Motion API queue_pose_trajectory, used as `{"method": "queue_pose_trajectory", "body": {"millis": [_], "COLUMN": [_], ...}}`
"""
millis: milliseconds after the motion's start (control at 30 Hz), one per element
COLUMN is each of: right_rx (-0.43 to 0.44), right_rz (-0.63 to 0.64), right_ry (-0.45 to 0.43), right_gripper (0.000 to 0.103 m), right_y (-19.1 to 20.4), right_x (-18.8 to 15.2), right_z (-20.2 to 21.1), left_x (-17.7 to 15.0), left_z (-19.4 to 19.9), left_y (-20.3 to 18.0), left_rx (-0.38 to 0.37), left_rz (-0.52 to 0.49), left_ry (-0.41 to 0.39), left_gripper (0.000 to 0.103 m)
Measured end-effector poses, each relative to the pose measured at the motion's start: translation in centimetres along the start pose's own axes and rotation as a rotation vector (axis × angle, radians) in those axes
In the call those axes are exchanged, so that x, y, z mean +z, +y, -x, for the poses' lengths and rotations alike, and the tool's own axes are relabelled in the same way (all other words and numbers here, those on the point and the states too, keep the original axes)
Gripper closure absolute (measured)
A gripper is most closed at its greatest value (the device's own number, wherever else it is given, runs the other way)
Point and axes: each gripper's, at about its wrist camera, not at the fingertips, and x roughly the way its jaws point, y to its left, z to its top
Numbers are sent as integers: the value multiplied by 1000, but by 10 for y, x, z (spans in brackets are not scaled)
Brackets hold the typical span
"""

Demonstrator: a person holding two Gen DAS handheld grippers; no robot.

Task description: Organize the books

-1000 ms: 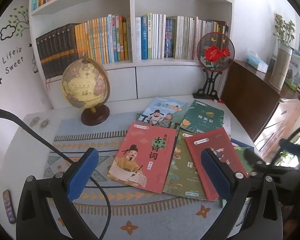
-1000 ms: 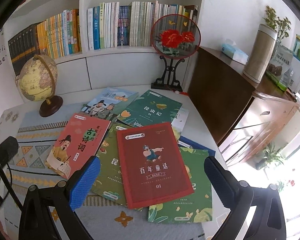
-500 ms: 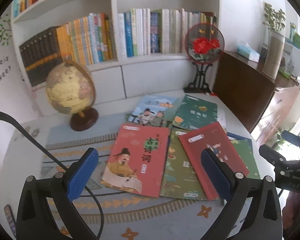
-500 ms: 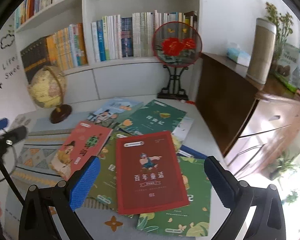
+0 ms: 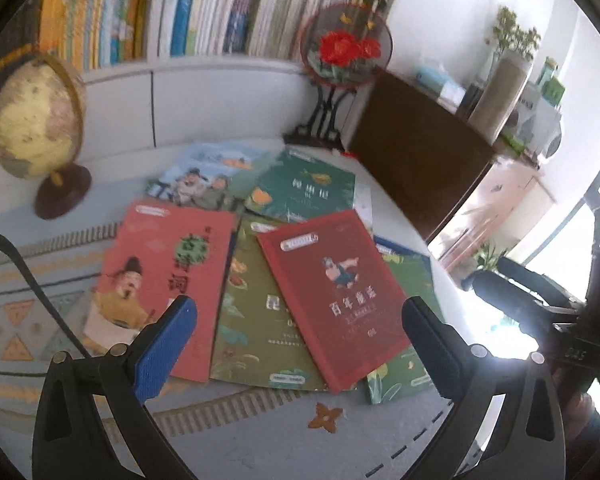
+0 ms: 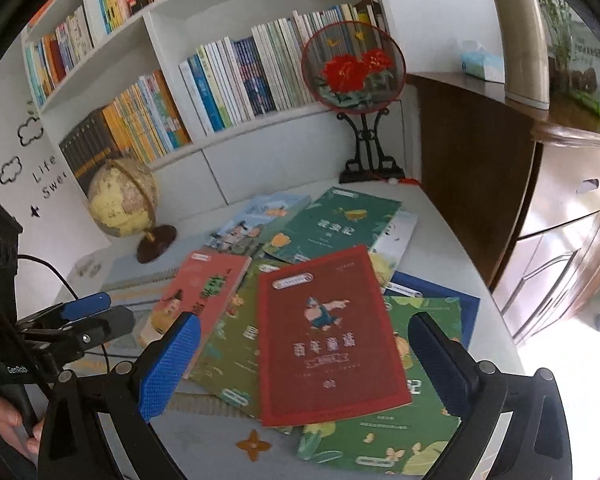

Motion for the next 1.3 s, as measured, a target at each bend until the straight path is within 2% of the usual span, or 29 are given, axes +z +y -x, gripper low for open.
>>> {"method": "queue_pose_trajectory", "body": {"millis": [167,233,367,433,533,600,633,867,1100,1300], "right_rx": [-83,-99,-123,-135,-148,-152,-146,-149,-112,-82], "right_rz": [35,26,10,9,2,-9,-14,-24,-53,0], "right_ry": [54,97,178,211,258,281,290,324,365,373], "right_gripper": [0,2,18,24,40,45,48,48,48,47], "right_y": [-14,-25,-43,-50,-59,-64,-67,-78,-84,-65], "right_x": [-9,-13,-23,-29,-35,-38,-40,-43,-42,-44], "right_z": [-21,-35,-63,-74,-90,-100,-104,-125,-146,-150], "left_x": [-9,-13,-22,-27,-32,-35,-36,-42,-50,-52], "left_z": [-39,-56,-86,-96,-108,-115,-119,-132,-135,-135], "left_y": [-11,-9,-8,-10,-17,-21,-22,-21,-16,-16], "left_rx": [126,133,113,101,88,76,71,51,26,7], "left_rz": [-31,-21,-2,-1,-19,-32,-36,-24,13,2], "left_ry": [51,88,164,189,216,239,252,288,313,313], "left_gripper": [1,2,11,19,23,39,41,41,41,41]}}
